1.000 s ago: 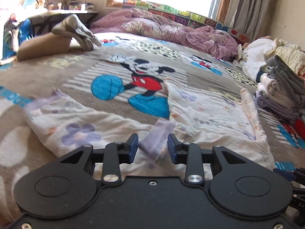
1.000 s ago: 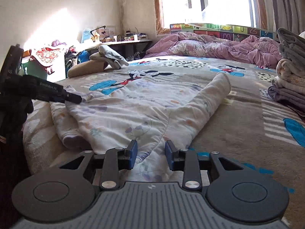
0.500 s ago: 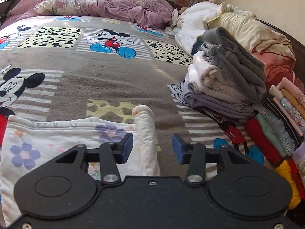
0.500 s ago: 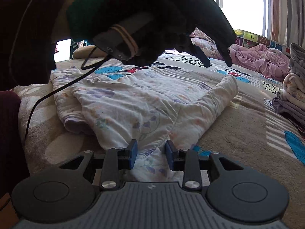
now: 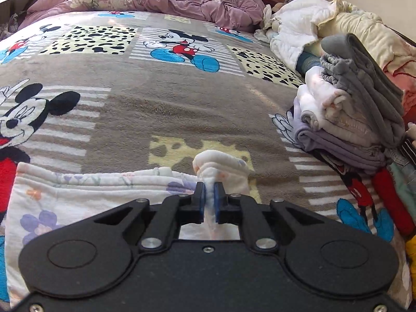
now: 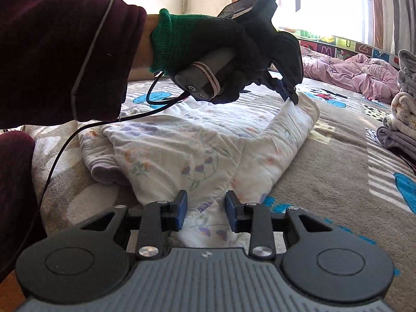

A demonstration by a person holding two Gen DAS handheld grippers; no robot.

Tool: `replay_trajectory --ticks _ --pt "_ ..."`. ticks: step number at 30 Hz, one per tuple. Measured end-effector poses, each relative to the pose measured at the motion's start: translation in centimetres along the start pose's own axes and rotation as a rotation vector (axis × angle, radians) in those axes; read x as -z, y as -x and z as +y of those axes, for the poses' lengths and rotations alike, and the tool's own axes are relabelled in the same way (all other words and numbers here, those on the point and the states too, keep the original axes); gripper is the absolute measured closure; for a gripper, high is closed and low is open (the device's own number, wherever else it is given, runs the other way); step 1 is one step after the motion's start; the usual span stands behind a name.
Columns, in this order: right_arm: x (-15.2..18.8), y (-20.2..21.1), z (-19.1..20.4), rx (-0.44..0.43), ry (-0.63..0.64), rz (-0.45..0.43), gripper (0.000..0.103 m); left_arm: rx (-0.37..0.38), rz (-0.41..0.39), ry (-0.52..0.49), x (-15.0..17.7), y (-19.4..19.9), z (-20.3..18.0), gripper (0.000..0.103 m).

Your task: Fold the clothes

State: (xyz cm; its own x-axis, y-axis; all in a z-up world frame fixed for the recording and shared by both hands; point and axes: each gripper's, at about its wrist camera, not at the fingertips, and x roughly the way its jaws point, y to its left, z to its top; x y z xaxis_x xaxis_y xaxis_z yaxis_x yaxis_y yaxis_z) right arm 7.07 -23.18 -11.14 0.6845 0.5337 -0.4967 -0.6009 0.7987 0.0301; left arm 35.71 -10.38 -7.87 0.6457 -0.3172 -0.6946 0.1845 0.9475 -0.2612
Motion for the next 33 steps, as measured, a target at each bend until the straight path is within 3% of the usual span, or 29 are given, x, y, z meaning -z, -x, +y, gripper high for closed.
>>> replay_trajectory --ticks 4,13,17,18,21,22,25,28,33 --pt "0.0 0.0 -0.1 -0.004 -0.001 0.0 0.068 -0.018 0.034 0.047 0.9 -2.1 1.1 0.098" --pt "0.1 -0.4 -0.1 -0.015 -0.008 -0.006 0.068 -0.074 0.031 -0.032 1.7 -3.7 0.1 0.091" --pt "0.1 -0.4 0.2 -0.002 0.01 -0.006 0.068 -0.099 0.054 -0.087 0.7 -2.6 -0.7 0.085" --pt "0.1 -0.4 0.3 0.002 0.014 -0.007 0.068 -0.106 0.04 -0.096 0.5 -2.0 -0.8 0.078" --pt "0.1 -0.3 0.6 0.015 0.029 -0.007 0.068 -0.136 -0.031 -0.136 0.0 0.5 -1.2 0.076" --pt "0.1 -0.3 0.8 0.019 0.035 -0.007 0.068 -0.135 -0.054 -0.149 -0.1 1.1 -1.6 0.076" --pt "0.0 -0.4 1.0 0.032 0.052 -0.009 0.068 -0.039 -0.063 -0.182 -0.6 2.1 -3.2 0.077" --pt "0.0 -0.5 1.0 0.033 0.056 -0.01 0.068 -0.036 -0.044 -0.226 -0.9 0.4 -4.9 0.077" --pt "0.0 -0.8 0.9 0.026 0.05 -0.001 0.068 -0.051 0.057 -0.141 -0.4 -4.8 -2.7 0.08"
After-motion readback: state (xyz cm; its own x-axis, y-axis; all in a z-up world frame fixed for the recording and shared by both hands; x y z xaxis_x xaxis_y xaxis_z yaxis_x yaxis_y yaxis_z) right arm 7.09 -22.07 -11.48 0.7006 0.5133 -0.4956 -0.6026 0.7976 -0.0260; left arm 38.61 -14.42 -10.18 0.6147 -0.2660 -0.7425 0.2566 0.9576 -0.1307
